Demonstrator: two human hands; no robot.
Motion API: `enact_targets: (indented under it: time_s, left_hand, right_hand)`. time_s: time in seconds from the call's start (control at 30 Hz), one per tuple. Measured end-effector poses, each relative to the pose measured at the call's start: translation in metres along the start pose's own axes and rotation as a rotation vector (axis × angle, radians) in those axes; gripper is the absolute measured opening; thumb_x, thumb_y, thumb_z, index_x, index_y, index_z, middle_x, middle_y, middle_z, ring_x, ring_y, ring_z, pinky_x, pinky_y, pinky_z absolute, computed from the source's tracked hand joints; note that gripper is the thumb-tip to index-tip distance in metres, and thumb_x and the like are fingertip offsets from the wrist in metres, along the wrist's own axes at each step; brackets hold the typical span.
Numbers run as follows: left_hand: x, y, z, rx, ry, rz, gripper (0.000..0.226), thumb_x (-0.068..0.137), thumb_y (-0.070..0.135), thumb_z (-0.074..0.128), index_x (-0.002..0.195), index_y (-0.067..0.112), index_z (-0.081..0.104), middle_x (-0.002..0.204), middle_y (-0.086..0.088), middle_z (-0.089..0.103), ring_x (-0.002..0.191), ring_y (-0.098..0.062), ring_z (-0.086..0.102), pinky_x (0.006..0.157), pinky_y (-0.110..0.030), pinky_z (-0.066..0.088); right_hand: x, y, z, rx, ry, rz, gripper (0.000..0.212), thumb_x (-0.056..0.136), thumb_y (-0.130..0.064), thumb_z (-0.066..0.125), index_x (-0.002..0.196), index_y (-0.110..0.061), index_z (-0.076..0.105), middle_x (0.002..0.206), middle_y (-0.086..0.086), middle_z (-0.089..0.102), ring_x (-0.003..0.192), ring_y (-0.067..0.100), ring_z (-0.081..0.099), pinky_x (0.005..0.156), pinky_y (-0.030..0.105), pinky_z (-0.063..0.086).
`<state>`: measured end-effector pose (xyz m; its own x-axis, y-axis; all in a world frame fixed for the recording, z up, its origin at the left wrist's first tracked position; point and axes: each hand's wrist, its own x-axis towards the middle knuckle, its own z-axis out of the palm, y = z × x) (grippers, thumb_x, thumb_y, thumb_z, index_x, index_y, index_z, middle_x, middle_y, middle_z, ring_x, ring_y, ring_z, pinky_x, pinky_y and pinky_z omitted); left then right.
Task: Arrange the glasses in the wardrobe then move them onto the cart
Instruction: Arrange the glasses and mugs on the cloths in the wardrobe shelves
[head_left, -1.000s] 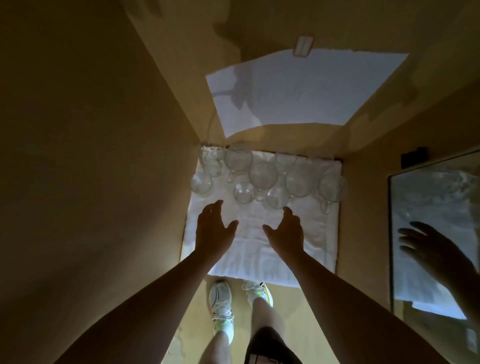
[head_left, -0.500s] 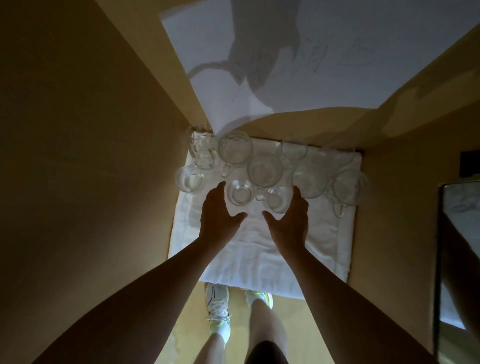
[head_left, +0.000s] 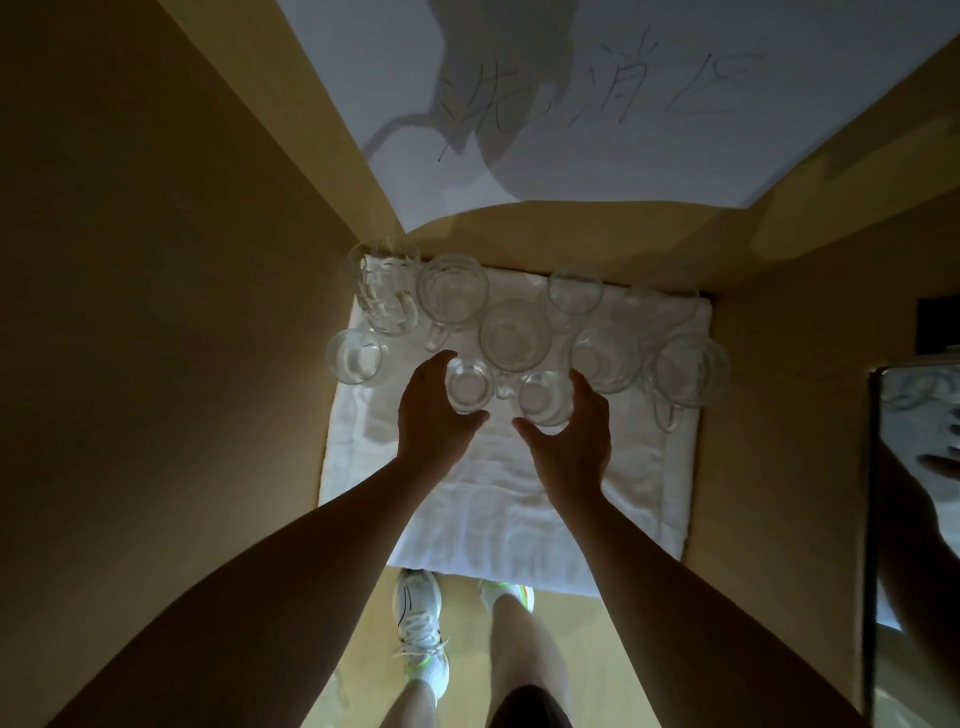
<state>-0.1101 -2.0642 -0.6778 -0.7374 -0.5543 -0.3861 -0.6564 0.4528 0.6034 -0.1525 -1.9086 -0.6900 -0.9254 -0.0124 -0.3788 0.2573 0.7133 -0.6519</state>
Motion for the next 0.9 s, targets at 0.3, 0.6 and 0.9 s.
enact_targets:
  time_s: [0.3, 0.6, 0.9]
  left_hand:
    - [-0.022, -0.006, -0.017, -0.036, 0.021, 0.044, 0.079, 0.062, 0.023, 0.095, 0.131, 0.013, 0.058, 0.125, -0.002, 0.066, 0.116, -0.02, 0.06, 0.095, -0.024, 0.042]
    - [-0.054, 0.018, -0.067, -0.029, 0.002, 0.104, 0.08, 0.065, 0.028, 0.095, 0.135, 0.018, 0.056, 0.132, 0.001, 0.063, 0.124, -0.019, 0.057, 0.103, -0.035, 0.046]
    - [-0.095, 0.075, -0.148, -0.036, 0.099, 0.268, 0.073, 0.061, 0.027, 0.095, 0.125, 0.016, 0.064, 0.122, 0.0, 0.068, 0.114, -0.022, 0.061, 0.094, -0.023, 0.041]
  right_hand:
    - [-0.008, 0.004, -0.01, -0.005, -0.021, 0.036, 0.088, 0.063, -0.032, 0.095, 0.139, -0.017, 0.054, 0.129, 0.006, 0.058, 0.115, 0.024, 0.06, 0.095, 0.032, 0.046]
    - [-0.051, -0.019, -0.044, -0.01, 0.004, -0.001, 0.087, 0.058, -0.033, 0.097, 0.134, -0.022, 0.057, 0.118, -0.003, 0.055, 0.104, 0.022, 0.063, 0.088, 0.032, 0.049]
    - [-0.096, -0.088, -0.108, 0.039, 0.11, -0.111, 0.078, 0.057, -0.039, 0.095, 0.124, -0.024, 0.06, 0.11, -0.002, 0.06, 0.102, 0.021, 0.06, 0.085, 0.033, 0.048]
